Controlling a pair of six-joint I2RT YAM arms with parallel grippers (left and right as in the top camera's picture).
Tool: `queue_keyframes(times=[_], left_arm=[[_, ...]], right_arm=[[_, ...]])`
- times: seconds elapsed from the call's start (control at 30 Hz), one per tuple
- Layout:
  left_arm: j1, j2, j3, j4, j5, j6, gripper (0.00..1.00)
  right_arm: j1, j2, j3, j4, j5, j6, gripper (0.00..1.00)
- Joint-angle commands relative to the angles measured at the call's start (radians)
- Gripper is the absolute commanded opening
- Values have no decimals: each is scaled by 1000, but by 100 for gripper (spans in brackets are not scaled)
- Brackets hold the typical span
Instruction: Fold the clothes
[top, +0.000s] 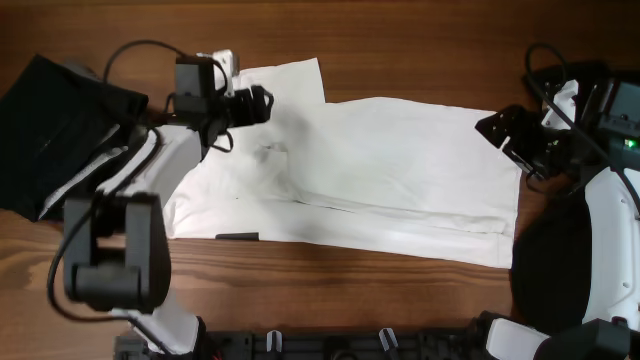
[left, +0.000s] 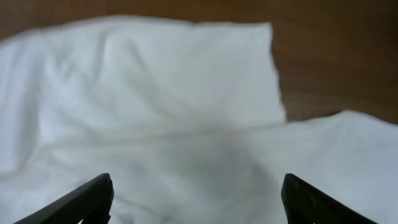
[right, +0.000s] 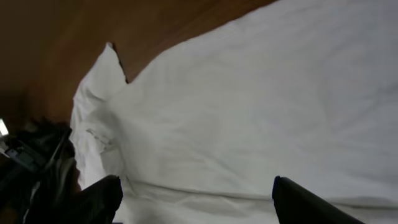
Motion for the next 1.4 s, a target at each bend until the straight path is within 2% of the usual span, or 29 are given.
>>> queue_keyframes(times=[0.0, 0.1, 0.3, 0.43, 0.6, 0.7, 0.77, 0.9, 1.13, 1.33, 1.37], left_arm=[[24, -17, 35, -87, -18, 6, 86], [56, -70, 51, -249, -26, 6, 86], [171, -178, 50, -700, -60, -44, 86], [238, -177, 18, -849, -75, -55, 86], [286, -177, -107, -832, -112, -67, 88], [311, -176, -184, -728, -121, -89, 88], [327, -172, -222, -665, -121, -108, 84], [341, -156, -261, -635, -125, -135, 76], [341, -152, -323, -603, -278, -151, 65], [341, -160, -336, -501, -239, -142, 85], [341, -166, -330, -489, -225, -133, 92]], right_arm=[[4, 47, 14, -38, 154, -11, 82], [4, 90, 14, -64, 181, 7, 83], [4, 114, 14, -48, 181, 32, 85], [4, 114, 14, -53, 181, 37, 86], [4, 115, 14, -54, 176, 40, 86], [4, 115, 14, -60, 177, 40, 86], [4, 115, 14, -60, 177, 40, 87], [4, 115, 14, -60, 177, 37, 88], [4, 115, 14, -59, 177, 37, 88], [4, 115, 14, -60, 177, 31, 88], [4, 115, 14, -61, 177, 30, 88]])
